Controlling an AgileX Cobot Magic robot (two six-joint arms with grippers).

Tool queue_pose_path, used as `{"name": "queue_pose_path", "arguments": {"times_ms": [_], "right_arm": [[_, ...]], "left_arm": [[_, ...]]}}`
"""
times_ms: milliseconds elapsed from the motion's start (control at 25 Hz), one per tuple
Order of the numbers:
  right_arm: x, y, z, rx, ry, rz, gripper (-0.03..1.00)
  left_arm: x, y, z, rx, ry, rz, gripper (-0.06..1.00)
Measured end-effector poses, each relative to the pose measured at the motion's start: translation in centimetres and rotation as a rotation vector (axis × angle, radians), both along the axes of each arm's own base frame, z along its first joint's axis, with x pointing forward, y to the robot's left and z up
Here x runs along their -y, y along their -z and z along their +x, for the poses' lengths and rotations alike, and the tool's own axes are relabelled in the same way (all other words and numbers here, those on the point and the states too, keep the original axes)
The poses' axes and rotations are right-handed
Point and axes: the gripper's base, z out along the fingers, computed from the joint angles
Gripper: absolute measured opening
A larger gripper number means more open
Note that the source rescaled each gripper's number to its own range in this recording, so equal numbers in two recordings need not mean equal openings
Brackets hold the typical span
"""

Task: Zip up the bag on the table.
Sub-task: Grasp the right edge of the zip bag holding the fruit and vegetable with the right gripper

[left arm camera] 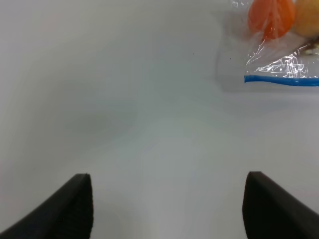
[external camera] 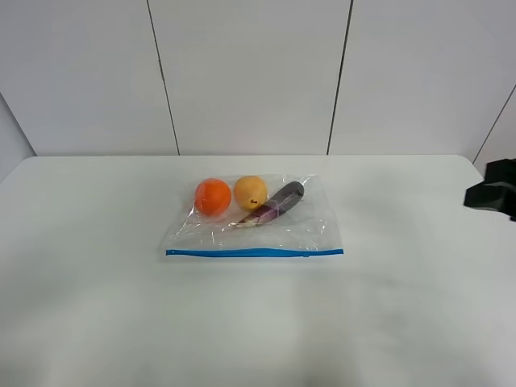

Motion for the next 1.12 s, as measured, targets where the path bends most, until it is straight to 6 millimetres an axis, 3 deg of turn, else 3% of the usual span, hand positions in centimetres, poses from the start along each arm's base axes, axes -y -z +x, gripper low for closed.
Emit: {"name": "queue_pose_path", "arguments": {"times_ms": [320,640,1120], "right_arm": [[-0.7,4.4,4.8,-0.150,-0.014,0.175,0.95],[-0.8,8.9,7.5,-0.273,-0.054,0.190,0.95],[-2.3,15.4,11.2,-0.260,-0.183,0.385,0.95]], "left_arm": [[0.0,0.0,0.0,0.000,0.000,0.000,1.00],[0.0,0.0,0.0,0.000,0.000,0.000,1.00],[0.0,0.0,0.0,0.000,0.000,0.000,1.00]]}}
